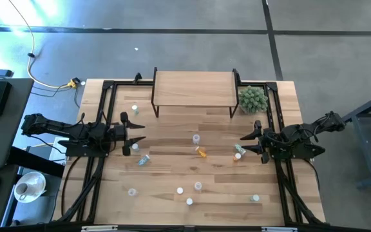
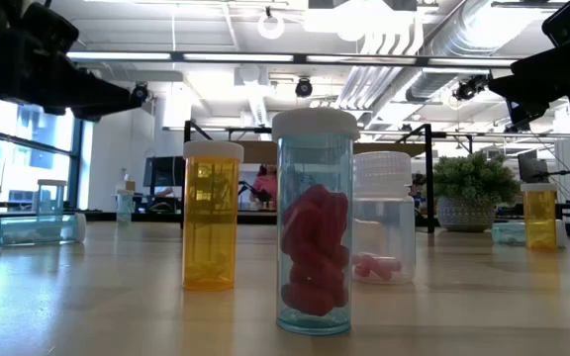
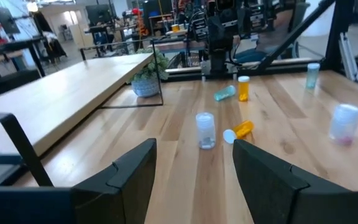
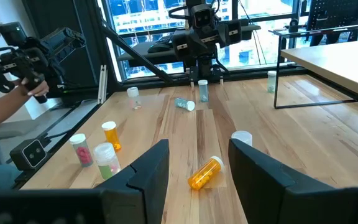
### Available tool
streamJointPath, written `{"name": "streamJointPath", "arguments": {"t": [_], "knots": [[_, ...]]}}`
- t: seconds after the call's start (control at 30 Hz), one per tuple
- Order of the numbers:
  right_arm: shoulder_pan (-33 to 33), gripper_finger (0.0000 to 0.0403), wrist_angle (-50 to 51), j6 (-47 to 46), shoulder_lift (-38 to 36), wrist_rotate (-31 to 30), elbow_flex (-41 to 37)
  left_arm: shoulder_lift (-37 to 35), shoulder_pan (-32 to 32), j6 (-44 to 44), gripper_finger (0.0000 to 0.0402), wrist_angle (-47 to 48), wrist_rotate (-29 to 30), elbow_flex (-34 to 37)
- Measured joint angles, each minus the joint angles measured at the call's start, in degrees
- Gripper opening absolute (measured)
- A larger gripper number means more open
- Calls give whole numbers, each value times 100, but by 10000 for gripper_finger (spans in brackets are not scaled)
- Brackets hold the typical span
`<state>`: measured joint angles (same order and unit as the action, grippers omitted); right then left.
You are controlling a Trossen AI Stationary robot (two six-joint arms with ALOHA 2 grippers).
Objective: Pick and place medicine bottles onto shelf by color
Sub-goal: Put the top right transparent pill bottle on the shelf
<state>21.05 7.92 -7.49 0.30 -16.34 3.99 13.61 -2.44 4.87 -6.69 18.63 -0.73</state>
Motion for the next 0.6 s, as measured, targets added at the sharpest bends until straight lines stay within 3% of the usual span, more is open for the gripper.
{"name": "streamJointPath", "arguments": {"t": [0.43,0.6], "knots": [[0,158,-25,-2,1,-2,-1,0,0,-1174,202,-195,0,2],[-1,158,-360,0,0,-8,-7,0,0,-1229,202,-520,0,0]]}}
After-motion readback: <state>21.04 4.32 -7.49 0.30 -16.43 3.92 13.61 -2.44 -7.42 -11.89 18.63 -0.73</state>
